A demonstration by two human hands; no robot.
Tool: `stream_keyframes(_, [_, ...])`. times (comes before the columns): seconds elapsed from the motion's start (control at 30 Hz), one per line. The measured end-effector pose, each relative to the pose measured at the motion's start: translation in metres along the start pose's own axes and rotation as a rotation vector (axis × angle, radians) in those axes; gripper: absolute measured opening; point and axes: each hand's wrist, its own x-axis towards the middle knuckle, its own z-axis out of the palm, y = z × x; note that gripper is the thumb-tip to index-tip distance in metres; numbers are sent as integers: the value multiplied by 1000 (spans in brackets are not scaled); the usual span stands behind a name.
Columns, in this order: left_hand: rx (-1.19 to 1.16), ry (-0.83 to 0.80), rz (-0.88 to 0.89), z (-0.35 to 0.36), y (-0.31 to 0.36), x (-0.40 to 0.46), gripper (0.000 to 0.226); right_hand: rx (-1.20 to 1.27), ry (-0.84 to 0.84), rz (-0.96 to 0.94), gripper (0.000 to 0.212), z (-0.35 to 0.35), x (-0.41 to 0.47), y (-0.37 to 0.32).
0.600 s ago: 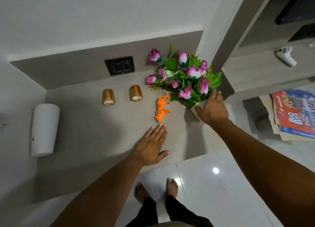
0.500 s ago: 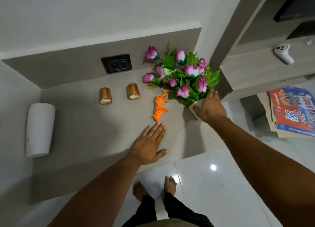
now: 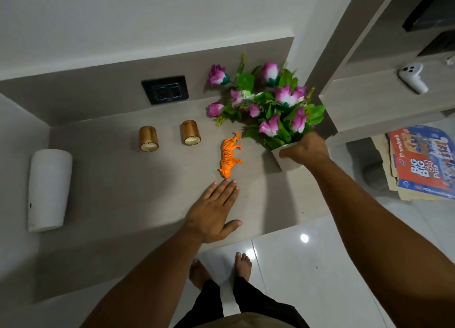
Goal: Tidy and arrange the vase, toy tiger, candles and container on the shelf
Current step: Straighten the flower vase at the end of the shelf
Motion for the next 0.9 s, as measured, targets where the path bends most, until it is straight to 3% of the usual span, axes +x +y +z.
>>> stream_keyframes(0.2, [-26, 32, 9, 5, -1, 2, 89, 362, 287, -6, 84, 20, 12, 5])
stream_keyframes(0.33, [-41, 49, 5, 8, -1, 2, 88, 590, 311, -10, 91, 40, 18, 1])
stream_keyframes(0.47, [-22, 21, 10, 10, -3, 5, 88, 1065, 236, -58, 103, 59, 28, -9])
stream_keyframes(0.77, [-155, 130, 21, 14, -4, 6, 91, 1041, 210, -234, 72, 83, 91, -47])
stream_keyframes(0.9, [-172, 176, 30, 16, -5, 5, 91, 1021, 231, -234, 77, 88, 106, -55])
